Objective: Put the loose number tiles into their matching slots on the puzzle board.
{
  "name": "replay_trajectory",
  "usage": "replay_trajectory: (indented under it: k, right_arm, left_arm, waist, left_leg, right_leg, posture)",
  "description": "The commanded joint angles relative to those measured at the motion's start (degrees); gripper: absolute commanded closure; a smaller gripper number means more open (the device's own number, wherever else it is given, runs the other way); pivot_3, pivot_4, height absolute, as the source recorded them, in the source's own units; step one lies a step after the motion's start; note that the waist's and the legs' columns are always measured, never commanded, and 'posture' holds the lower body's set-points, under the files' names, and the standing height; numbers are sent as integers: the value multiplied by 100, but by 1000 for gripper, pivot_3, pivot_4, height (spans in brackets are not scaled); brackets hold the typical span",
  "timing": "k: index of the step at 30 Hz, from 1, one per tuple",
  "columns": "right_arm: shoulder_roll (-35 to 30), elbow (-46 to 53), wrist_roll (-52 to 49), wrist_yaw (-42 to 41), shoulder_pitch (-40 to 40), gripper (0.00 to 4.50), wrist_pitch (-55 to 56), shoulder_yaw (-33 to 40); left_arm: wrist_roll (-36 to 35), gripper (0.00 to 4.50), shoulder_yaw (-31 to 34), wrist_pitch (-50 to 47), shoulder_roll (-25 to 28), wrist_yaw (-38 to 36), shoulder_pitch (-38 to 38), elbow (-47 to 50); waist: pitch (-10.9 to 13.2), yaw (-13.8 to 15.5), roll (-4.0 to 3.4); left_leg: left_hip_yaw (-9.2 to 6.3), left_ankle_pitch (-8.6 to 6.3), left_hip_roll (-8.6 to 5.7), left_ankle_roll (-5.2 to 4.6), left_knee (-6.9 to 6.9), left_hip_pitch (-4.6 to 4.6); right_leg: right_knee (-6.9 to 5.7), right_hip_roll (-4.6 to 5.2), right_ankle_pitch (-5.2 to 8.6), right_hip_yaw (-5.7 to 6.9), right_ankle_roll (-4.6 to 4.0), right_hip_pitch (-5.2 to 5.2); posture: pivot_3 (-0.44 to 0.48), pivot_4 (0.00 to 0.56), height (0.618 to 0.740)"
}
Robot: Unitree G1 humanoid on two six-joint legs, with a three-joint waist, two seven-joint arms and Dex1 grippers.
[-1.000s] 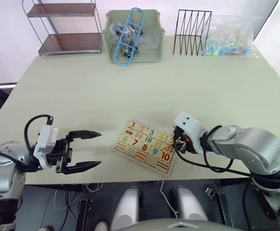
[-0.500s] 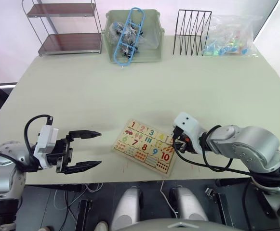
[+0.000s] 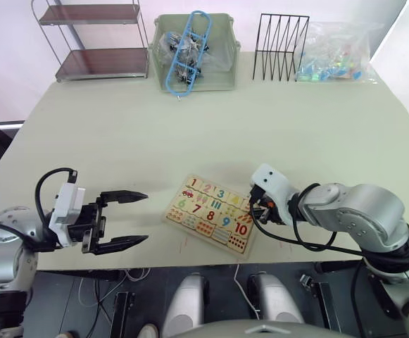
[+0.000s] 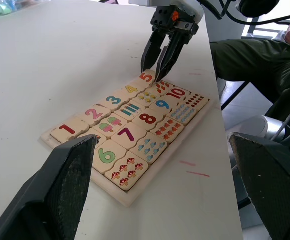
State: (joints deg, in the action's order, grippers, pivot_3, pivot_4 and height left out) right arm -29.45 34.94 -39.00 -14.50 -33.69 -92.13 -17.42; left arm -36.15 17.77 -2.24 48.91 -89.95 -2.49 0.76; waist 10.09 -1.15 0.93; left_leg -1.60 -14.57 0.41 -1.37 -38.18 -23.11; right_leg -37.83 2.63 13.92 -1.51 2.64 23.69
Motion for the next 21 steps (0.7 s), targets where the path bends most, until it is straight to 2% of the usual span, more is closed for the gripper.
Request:
replay_trajectory:
  k: [1, 6, 7, 8, 10, 11, 13, 21]
  right_arm:
    - [-43, 106, -81, 16, -118, 3627, -37, 5]
    - [-68, 114, -112, 20, -128, 3627, -37, -3]
    - [-73, 115, -115, 19, -134, 2609, -37, -7]
    - [-79, 119, -116, 16, -140, 2356, -37, -14]
    - [-83, 120, -114, 12, -151, 1265, -37, -25]
    - [-86, 121, -112, 7, -160, 1021, -37, -32]
    - [-91, 122, -107, -3, -176, 28, -37, -39]
    - [-224, 255, -98, -164, -222, 28, -37, 108]
  left_arm:
    - [-42, 0, 86, 50, 20, -41, -6, 48]
    - [-50, 0, 83, 33, 13, -20, -15, 80]
    - [-51, 0, 82, 30, 12, -16, -16, 85]
    - [-52, 0, 79, 28, 10, -12, -18, 91]
    - [-53, 0, 73, 23, 6, -4, -17, 99]
    - [-53, 0, 69, 21, 5, -1, -16, 100]
    - [-53, 0, 66, 17, 3, 4, -10, 97]
    - [-58, 0, 86, 27, -1, 12, -31, 92]
  waist:
    - [0, 0, 0]
    - [0, 0, 0]
    - [0, 0, 0]
    - [0, 0, 0]
    - [0, 0, 0]
    - [0, 0, 0]
    - [0, 0, 0]
    - [0, 0, 0]
  left_leg:
    - [0, 0, 0, 0, 0, 0]
    - [0, 0, 0, 0, 0, -1]
    - [0, 0, 0, 0, 1, -1]
    - [-1, 0, 0, 0, 1, -2]
    - [-1, 0, 0, 0, 1, -2]
    - [-1, 0, 0, 0, 1, -2]
    - [-1, 0, 0, 0, 1, -3]
    - [-4, 0, 0, 0, 1, -16]
  right_leg:
    - [0, 0, 0, 0, 0, 0]
    - [1, 0, 0, 0, 1, 1]
    - [1, 0, 0, 0, 0, 1]
    - [2, 0, 1, 0, -1, 1]
    - [2, 0, 3, 1, -5, 1]
    - [2, 0, 4, 1, -7, 1]
    - [3, 1, 4, 1, -7, 2]
    - [4, 1, 2, 5, -4, 11]
  posture:
    - [0, 150, 739]
    - [0, 150, 739]
    - [0, 150, 739]
    - [0, 150, 739]
    - [0, 150, 739]
    - [0, 150, 739]
    - [0, 150, 739]
    - [0, 150, 739]
